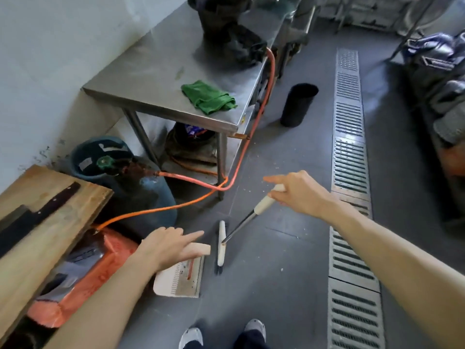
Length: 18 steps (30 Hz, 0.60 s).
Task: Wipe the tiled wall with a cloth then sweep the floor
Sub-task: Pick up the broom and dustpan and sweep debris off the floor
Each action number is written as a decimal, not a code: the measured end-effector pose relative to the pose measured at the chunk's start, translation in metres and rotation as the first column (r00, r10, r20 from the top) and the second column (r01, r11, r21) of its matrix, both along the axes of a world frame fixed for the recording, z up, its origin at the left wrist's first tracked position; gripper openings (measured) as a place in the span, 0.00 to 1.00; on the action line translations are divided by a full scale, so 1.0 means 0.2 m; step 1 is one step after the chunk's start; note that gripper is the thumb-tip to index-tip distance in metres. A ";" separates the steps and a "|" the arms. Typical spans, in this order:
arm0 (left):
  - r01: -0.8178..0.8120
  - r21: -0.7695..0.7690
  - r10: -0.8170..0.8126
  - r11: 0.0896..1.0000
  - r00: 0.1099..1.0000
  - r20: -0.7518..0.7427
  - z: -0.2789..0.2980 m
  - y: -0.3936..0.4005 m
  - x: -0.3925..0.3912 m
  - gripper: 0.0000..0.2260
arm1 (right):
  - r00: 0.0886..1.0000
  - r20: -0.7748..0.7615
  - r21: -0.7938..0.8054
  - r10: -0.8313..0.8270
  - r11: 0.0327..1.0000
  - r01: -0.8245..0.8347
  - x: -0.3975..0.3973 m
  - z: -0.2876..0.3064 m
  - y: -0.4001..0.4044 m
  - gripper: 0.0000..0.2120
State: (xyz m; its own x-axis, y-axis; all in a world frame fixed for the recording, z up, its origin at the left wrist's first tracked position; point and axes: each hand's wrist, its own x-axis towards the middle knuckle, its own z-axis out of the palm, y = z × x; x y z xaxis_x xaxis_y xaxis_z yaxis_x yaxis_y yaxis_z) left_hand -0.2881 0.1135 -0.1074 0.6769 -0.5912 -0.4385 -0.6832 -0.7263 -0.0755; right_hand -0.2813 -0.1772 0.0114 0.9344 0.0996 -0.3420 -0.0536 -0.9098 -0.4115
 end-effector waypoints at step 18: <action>0.025 -0.404 -0.084 0.914 0.988 -0.128 -0.20 0.50 -0.11 0.28 | 0.456 -0.791 -0.149 -0.409 0.851 0.503 -0.62 -0.51 0.52 0.13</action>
State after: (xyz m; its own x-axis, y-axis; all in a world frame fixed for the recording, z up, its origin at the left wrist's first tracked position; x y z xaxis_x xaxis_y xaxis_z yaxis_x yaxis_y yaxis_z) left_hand -0.3104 0.2145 -0.1480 0.5878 -0.7711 -0.2448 -0.7050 -0.6366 0.3125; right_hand -0.4050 -0.0737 -0.0910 0.2254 -0.1841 -0.9567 -0.7845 -0.6166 -0.0662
